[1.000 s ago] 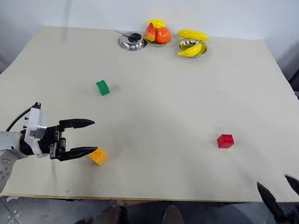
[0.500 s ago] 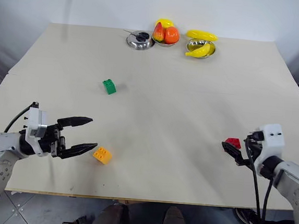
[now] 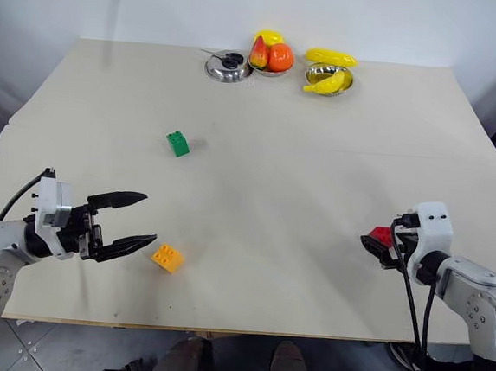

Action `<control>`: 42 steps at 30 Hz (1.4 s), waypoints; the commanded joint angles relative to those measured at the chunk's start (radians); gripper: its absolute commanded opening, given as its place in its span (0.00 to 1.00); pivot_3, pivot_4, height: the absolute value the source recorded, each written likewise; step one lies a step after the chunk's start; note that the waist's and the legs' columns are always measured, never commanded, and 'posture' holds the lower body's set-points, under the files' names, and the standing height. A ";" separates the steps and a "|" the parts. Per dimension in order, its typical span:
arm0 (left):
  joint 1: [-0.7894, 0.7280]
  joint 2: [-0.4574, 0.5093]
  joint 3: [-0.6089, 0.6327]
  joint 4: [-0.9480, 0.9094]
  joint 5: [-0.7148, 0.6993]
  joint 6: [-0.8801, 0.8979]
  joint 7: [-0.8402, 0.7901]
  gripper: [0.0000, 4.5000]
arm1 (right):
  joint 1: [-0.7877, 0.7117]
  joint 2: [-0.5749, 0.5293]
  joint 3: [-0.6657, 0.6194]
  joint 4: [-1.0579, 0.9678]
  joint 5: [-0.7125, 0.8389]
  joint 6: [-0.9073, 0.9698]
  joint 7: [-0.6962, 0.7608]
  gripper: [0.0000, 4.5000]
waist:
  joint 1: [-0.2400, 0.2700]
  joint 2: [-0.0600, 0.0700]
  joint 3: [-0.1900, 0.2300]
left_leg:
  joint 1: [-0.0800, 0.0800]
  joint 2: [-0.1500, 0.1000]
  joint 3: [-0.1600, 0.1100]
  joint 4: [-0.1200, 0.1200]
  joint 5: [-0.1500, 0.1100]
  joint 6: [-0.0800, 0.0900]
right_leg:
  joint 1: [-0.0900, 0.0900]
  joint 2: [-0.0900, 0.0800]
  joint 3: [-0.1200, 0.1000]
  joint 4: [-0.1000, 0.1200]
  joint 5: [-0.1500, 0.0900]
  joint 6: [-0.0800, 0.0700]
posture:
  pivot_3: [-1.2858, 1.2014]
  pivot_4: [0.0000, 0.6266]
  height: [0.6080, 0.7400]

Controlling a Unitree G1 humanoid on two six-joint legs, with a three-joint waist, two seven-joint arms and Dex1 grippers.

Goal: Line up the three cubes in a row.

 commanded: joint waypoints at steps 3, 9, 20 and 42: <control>0.003 0.015 0.025 -0.029 0.002 -0.015 0.003 1.00 | 0.006 -0.004 -0.016 -0.022 -0.009 -0.022 0.036 0.80 | 0.000 0.000 0.000 | 0.000 0.000 0.000 0.000 0.000 0.000 | 0.000 0.000 0.000 0.000 0.000 0.000 | 0.52 0.24 1.00; 0.021 0.012 0.026 -0.031 0.003 -0.020 -0.003 1.00 | 0.024 -0.028 -0.012 0.003 -0.040 -0.068 0.095 0.34 | 0.000 0.000 0.000 | 0.000 0.000 0.000 0.000 0.000 0.000 | 0.000 0.000 0.000 0.000 0.000 0.000 | 0.52 0.24 1.00; 0.022 -0.012 0.009 -0.016 0.018 -0.036 0.021 1.00 | -0.011 -0.160 0.084 0.094 -0.118 -0.335 0.442 0.33 | -0.001 0.000 0.000 | 0.000 0.000 0.000 0.000 0.000 0.000 | 0.000 0.000 0.000 -0.001 0.000 0.000 | 0.52 0.24 1.00; 0.114 0.001 0.094 -0.048 0.021 -0.067 0.027 1.00 | -0.914 0.123 0.702 1.352 -0.568 -1.353 1.252 0.33 | -0.028 0.001 0.002 | 0.000 0.000 0.003 0.000 0.001 -0.005 | -0.002 -0.002 0.000 0.000 0.000 0.000 | 0.52 0.24 1.00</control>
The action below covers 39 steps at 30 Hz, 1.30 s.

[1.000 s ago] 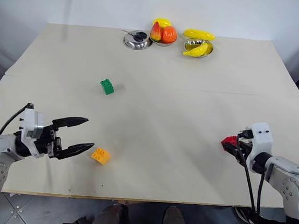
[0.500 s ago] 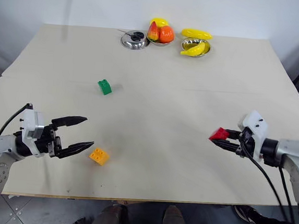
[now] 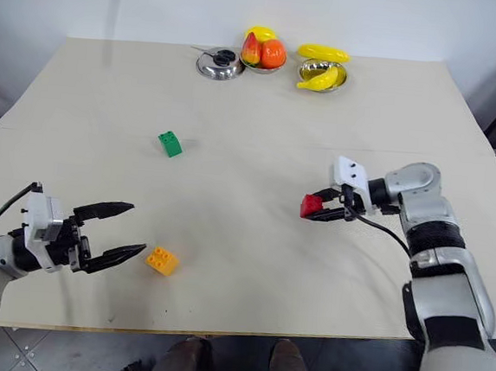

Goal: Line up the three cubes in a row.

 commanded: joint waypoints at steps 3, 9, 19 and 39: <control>0.013 0.008 0.045 -0.046 -0.017 -0.010 0.015 1.00 | -0.033 -0.016 0.078 0.101 -0.025 -0.087 0.061 0.33 | -0.003 0.000 0.000 | 0.000 0.000 0.000 0.000 0.000 0.000 | 0.000 0.000 0.000 0.001 0.000 0.000 | 0.52 0.24 1.00; 0.034 0.007 0.063 -0.056 -0.016 -0.012 0.015 1.00 | -0.038 -0.022 0.135 0.149 -0.029 -0.226 0.061 0.33 | 0.000 0.000 0.000 | 0.001 0.000 0.000 0.001 0.000 0.000 | 0.001 0.000 -0.001 0.001 0.000 0.000 | 0.52 0.24 1.00; 0.018 0.008 0.073 -0.048 -0.035 0.012 0.025 1.00 | -0.076 -0.021 0.099 0.145 0.089 -0.220 0.061 0.56 | -0.001 0.000 0.000 | 0.001 0.000 -0.001 0.001 0.000 0.000 | 0.002 0.000 -0.001 0.001 0.000 0.000 | 0.52 0.24 1.00; 0.089 -0.004 0.263 0.375 0.053 -0.176 0.074 1.00 | 0.695 -0.261 -0.401 -0.747 0.652 0.084 -0.037 0.99 | 0.006 0.002 0.001 | 0.001 0.000 0.000 0.002 -0.005 0.008 | 0.002 0.000 -0.001 0.001 0.000 0.000 | 0.52 0.24 1.00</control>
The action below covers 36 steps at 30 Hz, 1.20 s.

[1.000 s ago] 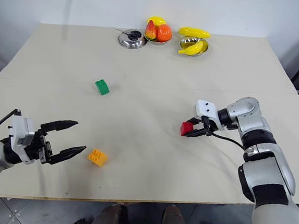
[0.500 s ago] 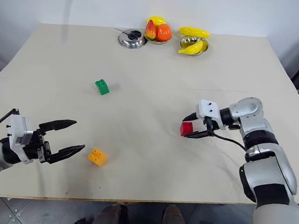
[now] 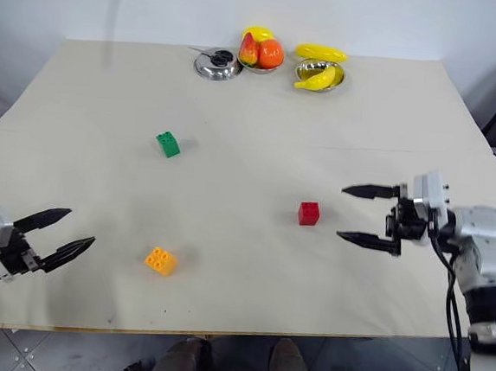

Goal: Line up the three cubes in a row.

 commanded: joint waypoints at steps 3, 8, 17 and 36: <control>0.060 -0.049 0.083 -0.023 -0.031 -0.025 0.059 1.00 | 0.189 0.028 -0.188 -0.196 -0.008 -0.027 -0.079 0.99 | 0.002 0.000 0.000 | 0.000 0.000 0.000 0.001 0.000 0.000 | 0.000 0.000 0.001 0.001 0.000 0.000 | 0.52 0.24 1.00; -0.048 -0.121 0.011 -0.070 -0.026 0.004 0.156 1.00 | 0.250 0.069 -0.248 -0.279 -0.038 0.007 -0.175 0.99 | 0.013 -0.001 0.000 | 0.001 0.000 0.000 0.001 0.000 -0.001 | 0.001 0.000 0.001 0.001 0.000 0.000 | 0.52 0.24 1.00; -0.628 -0.165 -0.280 0.277 0.189 0.054 0.318 1.00 | 0.247 0.110 -0.249 -0.372 -0.057 0.091 -0.221 0.99 | 0.057 -0.003 -0.002 | 0.001 -0.002 -0.004 0.007 0.002 -0.003 | 0.002 0.000 -0.002 0.007 0.001 0.001 | 0.52 0.24 1.00; -1.224 -0.258 -0.432 1.129 0.456 -0.162 0.434 1.00 | 0.377 0.172 -0.323 -0.608 -0.039 0.201 -0.350 0.99 | 0.050 -0.006 0.000 | -0.002 -0.002 -0.002 0.005 0.005 -0.008 | 0.000 0.001 -0.002 0.007 0.001 0.002 | 0.52 0.24 1.00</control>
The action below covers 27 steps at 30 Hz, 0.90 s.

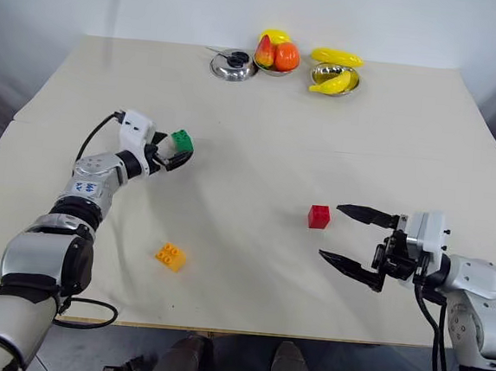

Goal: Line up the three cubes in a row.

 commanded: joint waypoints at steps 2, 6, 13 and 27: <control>-0.048 0.000 0.028 0.021 -0.001 -0.005 0.016 0.91 | 0.033 0.014 -0.063 -0.050 0.012 -0.010 -0.033 1.00 | 0.001 0.000 0.000 | 0.000 0.000 0.000 0.000 0.000 0.000 | 0.000 0.000 0.000 0.000 0.000 0.000 | 0.52 0.24 1.00; -0.058 -0.009 0.044 0.031 0.000 -0.001 0.019 0.66 | 0.046 0.028 -0.064 -0.058 0.003 -0.014 -0.048 1.00 | 0.001 -0.001 0.000 | 0.000 0.000 0.000 0.000 0.000 0.000 | 0.000 0.000 0.000 0.000 0.000 0.000 | 0.52 0.24 1.00; -0.059 -0.041 0.064 0.040 0.002 0.010 0.018 0.32 | 0.062 0.048 -0.044 -0.076 -0.015 -0.019 -0.060 1.00 | 0.001 -0.001 0.000 | 0.000 0.000 0.000 0.000 0.000 0.000 | 0.000 0.000 0.000 0.000 0.000 0.000 | 0.52 0.24 1.00; -0.029 0.006 0.068 -0.096 -0.075 -0.226 -0.544 0.32 | 0.118 0.025 -0.080 -0.086 -0.012 -0.015 -0.034 1.00 | 0.000 -0.001 0.000 | 0.000 0.000 0.000 -0.001 0.001 -0.002 | 0.000 0.000 -0.001 0.000 0.000 0.000 | 0.52 0.24 1.00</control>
